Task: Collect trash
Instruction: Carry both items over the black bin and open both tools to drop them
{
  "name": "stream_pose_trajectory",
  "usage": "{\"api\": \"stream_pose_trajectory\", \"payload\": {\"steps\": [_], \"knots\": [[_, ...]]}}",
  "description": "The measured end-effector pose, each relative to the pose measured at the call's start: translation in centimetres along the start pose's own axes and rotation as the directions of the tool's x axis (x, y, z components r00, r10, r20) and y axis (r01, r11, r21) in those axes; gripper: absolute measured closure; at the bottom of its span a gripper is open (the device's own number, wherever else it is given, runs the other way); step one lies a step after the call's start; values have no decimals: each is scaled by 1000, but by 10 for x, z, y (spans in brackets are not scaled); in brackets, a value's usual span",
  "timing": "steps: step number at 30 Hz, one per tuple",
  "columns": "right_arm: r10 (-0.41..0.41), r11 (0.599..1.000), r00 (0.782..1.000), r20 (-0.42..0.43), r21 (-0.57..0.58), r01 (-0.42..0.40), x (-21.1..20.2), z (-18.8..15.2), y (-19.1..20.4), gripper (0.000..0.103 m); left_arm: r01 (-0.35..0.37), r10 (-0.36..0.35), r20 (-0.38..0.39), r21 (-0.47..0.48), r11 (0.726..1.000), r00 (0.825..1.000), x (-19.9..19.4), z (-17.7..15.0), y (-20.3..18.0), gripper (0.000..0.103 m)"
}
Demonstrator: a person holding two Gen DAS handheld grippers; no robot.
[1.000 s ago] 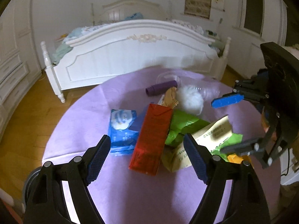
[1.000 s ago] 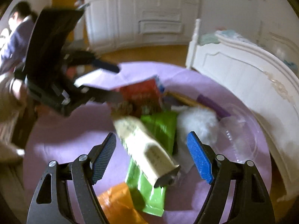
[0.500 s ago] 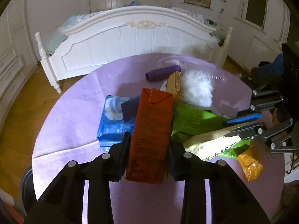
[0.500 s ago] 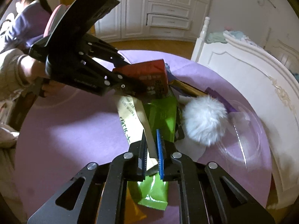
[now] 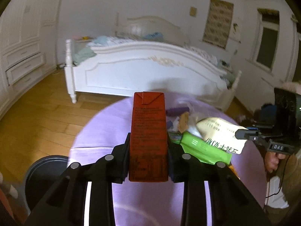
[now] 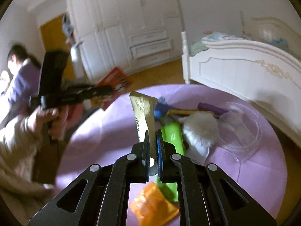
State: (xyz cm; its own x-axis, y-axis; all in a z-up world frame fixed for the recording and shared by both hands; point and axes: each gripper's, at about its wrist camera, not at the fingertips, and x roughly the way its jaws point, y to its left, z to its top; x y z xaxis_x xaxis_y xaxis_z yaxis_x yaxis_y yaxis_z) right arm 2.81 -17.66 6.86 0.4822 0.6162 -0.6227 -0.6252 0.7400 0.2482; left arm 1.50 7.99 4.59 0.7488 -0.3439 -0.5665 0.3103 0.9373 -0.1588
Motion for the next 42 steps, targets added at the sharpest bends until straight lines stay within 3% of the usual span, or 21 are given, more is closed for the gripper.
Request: {"api": "stream_pose_trajectory", "payload": {"steps": [4,11,21,32,42], "knots": [[69,991,997,33,113,-73,-1,12,5,95,-36,37,35,-42,998,999,-25,-5,17,71],[165,968,986,36,185,-169,23,34,44,95,-136,143,54,-113,984,988,-62,-26,60,71],[282,938,958,-58,226,-263,116,60,118,95,-280,292,32,-205,938,956,-100,-65,126,71],[288,935,940,-183,268,-234,217,69,170,95,-304,313,-15,-291,907,949,-97,-96,173,71],[250,944,937,-246,275,-179,277,63,182,95,-298,296,-58,-325,898,954,-78,-111,194,71]]}}
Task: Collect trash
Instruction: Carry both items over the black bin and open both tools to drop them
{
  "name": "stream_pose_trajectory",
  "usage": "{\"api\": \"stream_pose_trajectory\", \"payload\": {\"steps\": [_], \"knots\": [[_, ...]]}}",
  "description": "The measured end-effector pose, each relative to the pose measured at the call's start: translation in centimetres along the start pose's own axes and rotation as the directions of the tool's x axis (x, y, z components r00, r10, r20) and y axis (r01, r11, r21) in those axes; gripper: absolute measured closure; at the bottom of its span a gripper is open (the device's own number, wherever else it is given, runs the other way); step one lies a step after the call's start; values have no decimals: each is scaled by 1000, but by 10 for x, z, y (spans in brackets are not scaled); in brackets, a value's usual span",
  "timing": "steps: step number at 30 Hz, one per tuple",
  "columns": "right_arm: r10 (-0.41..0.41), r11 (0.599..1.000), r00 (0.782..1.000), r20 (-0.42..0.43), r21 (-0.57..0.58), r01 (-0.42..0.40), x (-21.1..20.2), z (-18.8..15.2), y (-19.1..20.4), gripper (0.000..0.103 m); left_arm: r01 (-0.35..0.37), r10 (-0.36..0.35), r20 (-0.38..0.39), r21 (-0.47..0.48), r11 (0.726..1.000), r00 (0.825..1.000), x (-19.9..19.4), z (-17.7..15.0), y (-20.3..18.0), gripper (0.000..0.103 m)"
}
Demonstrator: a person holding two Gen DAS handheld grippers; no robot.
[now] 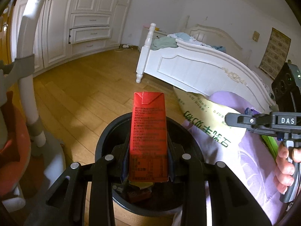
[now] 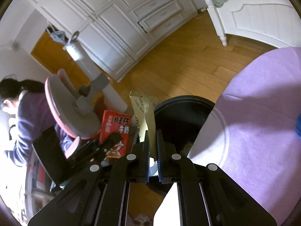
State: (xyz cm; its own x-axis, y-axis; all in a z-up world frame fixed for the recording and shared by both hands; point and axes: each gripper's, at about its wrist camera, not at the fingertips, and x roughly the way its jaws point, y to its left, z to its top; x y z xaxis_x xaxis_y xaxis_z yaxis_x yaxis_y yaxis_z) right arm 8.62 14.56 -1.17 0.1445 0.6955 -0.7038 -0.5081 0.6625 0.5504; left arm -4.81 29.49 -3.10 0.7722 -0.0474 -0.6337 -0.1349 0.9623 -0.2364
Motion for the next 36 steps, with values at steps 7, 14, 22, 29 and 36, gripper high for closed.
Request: {"api": "stream_pose_trajectory", "payload": {"steps": [7,14,22,29,36], "knots": [[-12,1000,1000,-19,21,12,19,1,-4,95,10,-10,-20,-4,1000,1000,12,1,6,71],[-22,999,999,-30,26,23,29,1,-5,95,8,-8,-33,-12,1000,999,19,1,10,69],[-39,999,999,6,38,38,21,-1,-5,41,-3,3,1,-16,1000,1000,12,5,6,31],[-20,999,998,56,36,18,-7,-9,-12,41,17,-17,-5,21,1000,1000,8,10,-13,31],[-37,999,990,139,35,33,-60,-20,-36,41,104,-101,-34,110,988,994,13,20,-66,28]]}}
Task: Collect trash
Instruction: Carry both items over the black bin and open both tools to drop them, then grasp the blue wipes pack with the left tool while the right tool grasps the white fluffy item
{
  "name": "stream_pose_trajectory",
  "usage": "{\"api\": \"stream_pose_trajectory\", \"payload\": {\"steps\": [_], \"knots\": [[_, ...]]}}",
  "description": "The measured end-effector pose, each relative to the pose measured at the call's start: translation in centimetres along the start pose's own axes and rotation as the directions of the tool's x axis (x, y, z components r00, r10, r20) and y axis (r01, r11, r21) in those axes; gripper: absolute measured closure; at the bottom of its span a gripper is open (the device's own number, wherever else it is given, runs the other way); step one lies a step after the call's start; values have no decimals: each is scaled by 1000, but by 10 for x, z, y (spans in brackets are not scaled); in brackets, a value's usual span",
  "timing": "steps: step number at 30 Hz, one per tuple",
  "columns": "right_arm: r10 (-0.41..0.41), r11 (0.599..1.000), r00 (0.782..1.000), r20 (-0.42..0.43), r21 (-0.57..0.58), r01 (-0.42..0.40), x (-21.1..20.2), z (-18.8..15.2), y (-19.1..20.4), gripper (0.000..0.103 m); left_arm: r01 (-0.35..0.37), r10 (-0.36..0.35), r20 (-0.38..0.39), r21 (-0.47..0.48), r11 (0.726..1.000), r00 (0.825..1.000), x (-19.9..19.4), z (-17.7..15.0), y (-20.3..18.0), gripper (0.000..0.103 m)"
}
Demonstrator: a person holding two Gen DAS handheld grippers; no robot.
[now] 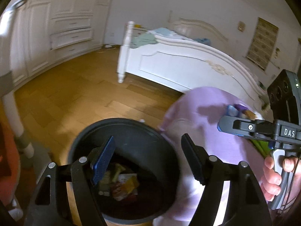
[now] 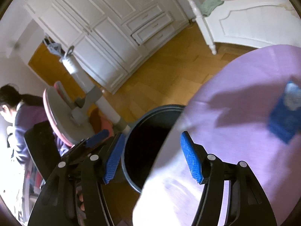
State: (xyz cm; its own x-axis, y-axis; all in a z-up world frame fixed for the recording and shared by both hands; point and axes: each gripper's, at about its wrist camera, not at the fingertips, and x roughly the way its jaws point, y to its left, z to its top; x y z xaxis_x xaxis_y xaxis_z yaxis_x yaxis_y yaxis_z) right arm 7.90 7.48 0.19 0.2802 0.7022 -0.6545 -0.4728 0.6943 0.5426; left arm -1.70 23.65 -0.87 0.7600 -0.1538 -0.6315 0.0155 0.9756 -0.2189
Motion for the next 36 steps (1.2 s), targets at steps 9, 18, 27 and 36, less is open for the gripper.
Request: {"api": "stream_pose_trajectory", "payload": {"steps": [9,18,27,36], "knots": [[-109,994,982,152,31,105,-97,-8,-68,28,129,-120,-62,162,978,991,35,11,-97,22],[-326,945,908,262,127,302,-176,-14,-155,26,194,-155,-155,282,940,976,90,21,-175,20],[-420,906,889,184,137,400,-163,-11,-203,26,170,-94,-236,327,930,967,140,25,-192,20],[-481,876,866,134,26,482,-129,-7,-196,41,170,-82,-265,332,928,961,160,27,-201,34]]}}
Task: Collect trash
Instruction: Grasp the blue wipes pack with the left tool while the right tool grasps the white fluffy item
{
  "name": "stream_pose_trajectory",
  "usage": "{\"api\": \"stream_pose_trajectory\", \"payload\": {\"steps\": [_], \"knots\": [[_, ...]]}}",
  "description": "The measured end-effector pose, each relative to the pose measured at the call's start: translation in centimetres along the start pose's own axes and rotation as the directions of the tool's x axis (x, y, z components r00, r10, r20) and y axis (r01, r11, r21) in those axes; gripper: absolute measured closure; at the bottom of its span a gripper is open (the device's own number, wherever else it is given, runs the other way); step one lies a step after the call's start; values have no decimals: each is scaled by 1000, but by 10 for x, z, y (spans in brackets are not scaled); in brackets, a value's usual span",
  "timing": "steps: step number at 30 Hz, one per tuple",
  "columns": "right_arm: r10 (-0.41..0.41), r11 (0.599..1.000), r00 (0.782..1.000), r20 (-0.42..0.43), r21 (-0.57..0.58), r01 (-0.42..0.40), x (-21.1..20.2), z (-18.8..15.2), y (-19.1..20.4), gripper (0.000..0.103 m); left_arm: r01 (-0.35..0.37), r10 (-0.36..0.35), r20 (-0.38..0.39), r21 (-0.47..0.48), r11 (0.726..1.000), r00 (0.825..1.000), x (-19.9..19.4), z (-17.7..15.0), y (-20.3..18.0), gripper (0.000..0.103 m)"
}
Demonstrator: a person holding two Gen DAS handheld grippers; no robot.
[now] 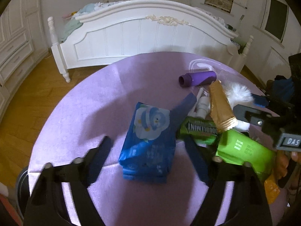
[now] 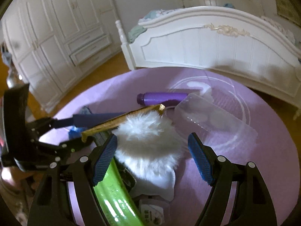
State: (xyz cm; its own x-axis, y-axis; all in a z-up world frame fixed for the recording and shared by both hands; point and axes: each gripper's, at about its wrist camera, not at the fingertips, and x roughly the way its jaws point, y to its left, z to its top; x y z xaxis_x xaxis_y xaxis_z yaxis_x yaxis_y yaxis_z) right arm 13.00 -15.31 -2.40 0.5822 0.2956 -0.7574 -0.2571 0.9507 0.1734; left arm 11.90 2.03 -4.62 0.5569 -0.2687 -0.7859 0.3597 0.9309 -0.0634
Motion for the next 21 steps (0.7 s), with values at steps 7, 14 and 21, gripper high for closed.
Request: {"api": "stream_pose_trajectory", "payload": {"steps": [7,14,21], "knots": [[37,999,999,-13,17,-37,0,-6,0,59,10,-10,1,7,1000,1000,-5,-2,-2,51],[71,994,995,64,75,-76,-38,-11,-5,59,16,-15,51,-16,1000,999,-34,-13,4,51],[117,989,984,131,80,-128,-82,-11,11,59,-3,13,153,-64,998,988,-93,-33,19,51]]}}
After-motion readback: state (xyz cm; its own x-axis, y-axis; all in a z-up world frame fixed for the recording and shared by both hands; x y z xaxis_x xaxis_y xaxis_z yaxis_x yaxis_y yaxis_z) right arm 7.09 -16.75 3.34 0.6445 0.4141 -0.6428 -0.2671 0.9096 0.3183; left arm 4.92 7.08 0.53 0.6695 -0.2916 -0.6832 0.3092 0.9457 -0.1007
